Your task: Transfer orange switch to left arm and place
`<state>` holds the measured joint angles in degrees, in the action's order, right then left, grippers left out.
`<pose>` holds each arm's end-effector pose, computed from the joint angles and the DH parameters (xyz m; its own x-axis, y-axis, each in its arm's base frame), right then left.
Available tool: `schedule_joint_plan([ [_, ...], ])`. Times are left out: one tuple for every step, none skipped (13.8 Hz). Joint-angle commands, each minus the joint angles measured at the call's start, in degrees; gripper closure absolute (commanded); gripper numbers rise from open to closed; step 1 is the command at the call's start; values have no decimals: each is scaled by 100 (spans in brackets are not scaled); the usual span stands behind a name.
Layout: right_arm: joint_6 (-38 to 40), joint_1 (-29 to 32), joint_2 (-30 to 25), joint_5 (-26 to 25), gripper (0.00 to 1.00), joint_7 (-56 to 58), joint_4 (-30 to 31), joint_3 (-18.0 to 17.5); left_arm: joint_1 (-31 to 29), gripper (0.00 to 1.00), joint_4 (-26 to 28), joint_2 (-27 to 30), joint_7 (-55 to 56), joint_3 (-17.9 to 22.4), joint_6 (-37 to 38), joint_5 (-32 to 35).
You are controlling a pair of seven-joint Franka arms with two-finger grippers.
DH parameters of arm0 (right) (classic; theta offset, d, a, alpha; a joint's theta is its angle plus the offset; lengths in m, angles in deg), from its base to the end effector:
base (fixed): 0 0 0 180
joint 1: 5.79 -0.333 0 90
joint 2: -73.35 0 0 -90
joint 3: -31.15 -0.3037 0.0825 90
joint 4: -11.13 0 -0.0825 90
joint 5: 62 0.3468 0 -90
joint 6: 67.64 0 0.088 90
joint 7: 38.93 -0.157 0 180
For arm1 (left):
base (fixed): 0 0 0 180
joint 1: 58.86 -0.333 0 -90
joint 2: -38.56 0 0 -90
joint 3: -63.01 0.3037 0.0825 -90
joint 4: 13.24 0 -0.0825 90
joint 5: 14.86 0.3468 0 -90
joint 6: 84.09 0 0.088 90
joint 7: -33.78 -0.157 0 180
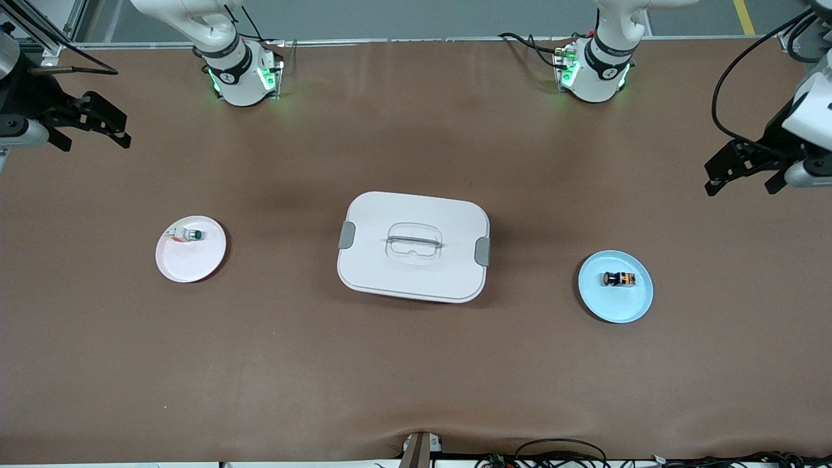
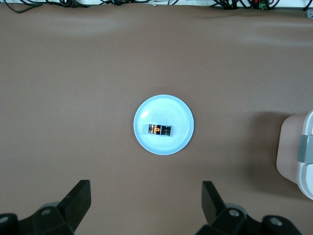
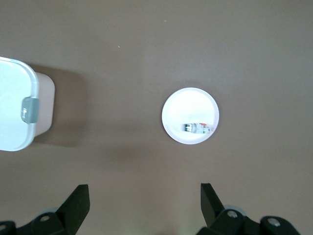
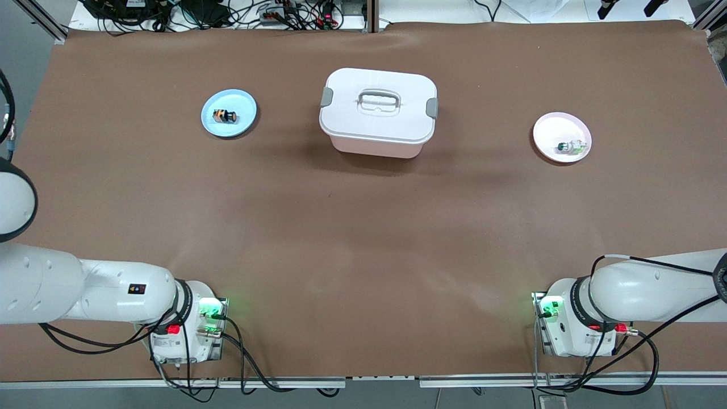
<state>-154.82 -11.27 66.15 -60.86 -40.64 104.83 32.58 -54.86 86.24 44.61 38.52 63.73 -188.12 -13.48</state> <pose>0.4734 0.0360 0.5922 0.9991 0.0420 0.0112 0.0422 -0.9988 -0.0233 0.5159 -0.0261 0.5672 0.9825 0.0208 0.1851 0.0226 -0.9997 -0.0074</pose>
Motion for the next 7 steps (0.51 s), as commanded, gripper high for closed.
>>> schedule_joint_plan([
  [-107,38,-71,133,0,-66,95,-2,83,0,19,194,-52,94,338,-33],
  [-115,38,-62,124,0,-58,95,-2,83,0,36,264,-53,94,452,-33],
  [-159,38,-62,124,0,-57,104,-2,83,0,54,300,-53,94,523,-33],
  [-186,38,-54,124,0,-57,104,-2,66,0,45,300,-53,86,593,-33],
  [-221,38,-45,124,0,-57,104,6,-30,0,45,344,-44,-28,603,-33],
  [-221,38,-45,124,0,-57,104,7,-196,0,45,362,-18,-185,612,-33],
  [-221,38,-45,124,0,-49,104,7,-294,0,54,362,-17,-317,629,-42],
])
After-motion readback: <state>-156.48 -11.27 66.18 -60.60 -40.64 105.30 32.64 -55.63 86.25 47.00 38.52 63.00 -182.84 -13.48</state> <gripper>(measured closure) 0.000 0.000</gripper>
